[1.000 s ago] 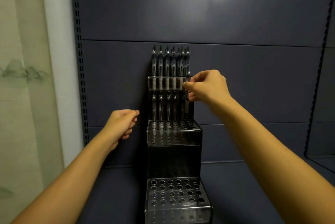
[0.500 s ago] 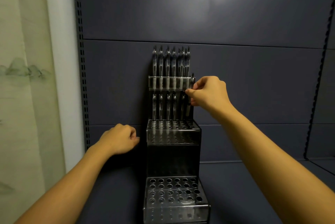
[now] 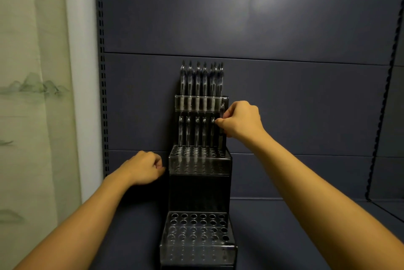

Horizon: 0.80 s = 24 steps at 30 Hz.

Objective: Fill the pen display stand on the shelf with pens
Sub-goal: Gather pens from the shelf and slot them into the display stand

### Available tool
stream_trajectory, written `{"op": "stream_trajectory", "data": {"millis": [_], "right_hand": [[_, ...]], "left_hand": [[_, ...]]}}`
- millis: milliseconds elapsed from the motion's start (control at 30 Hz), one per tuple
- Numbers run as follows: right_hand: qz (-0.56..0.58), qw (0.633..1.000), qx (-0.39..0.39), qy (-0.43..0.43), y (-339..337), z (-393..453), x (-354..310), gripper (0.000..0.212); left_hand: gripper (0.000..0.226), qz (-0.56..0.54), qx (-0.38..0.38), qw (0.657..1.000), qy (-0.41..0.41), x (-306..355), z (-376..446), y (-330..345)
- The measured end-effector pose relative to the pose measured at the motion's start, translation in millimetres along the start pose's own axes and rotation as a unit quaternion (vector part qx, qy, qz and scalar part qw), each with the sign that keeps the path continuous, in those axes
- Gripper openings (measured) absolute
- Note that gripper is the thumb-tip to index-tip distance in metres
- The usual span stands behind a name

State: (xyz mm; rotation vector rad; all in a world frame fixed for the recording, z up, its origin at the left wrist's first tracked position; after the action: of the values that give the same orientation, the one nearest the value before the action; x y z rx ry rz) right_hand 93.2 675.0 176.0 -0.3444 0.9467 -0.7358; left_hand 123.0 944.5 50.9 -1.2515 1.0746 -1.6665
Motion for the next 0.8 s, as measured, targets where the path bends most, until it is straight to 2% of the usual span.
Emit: {"op": "stream_trajectory", "data": {"millis": [267,567,700,800], "right_hand": [[-0.059,0.996,-0.057,0.044,19.4,-8.7,13.6,0.023],[-0.1,0.991,-0.039,0.076,19.3,-26.7,12.7,0.026],[-0.132,0.99,0.008,0.051,8.3,-56.3,10.5,0.032],[-0.161,0.986,0.018,0.039,-0.3,-83.2,11.9,0.023]], "left_hand": [[0.017,0.037,0.016,0.999,-0.023,-5.6,-14.5,-11.7],[0.011,0.079,0.017,0.997,-0.007,0.3,-33.8,-28.8],[0.01,0.08,0.025,0.996,0.005,5.9,-49.0,-37.0],[0.013,0.054,0.03,0.998,0.023,14.9,-58.8,-37.9]]}}
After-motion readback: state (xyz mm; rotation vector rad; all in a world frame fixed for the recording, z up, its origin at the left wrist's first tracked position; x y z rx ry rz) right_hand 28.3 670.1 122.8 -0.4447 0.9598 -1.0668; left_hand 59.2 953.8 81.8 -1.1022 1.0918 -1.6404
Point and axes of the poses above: each hand's wrist, its own z-axis towards the middle knuckle, its own y-axis out of the palm, x = y × z, the point moved 6 cm from there along z, towards the middle knuckle, and after that the axes turned 5 degrees about -x, right-handed, at the moved point
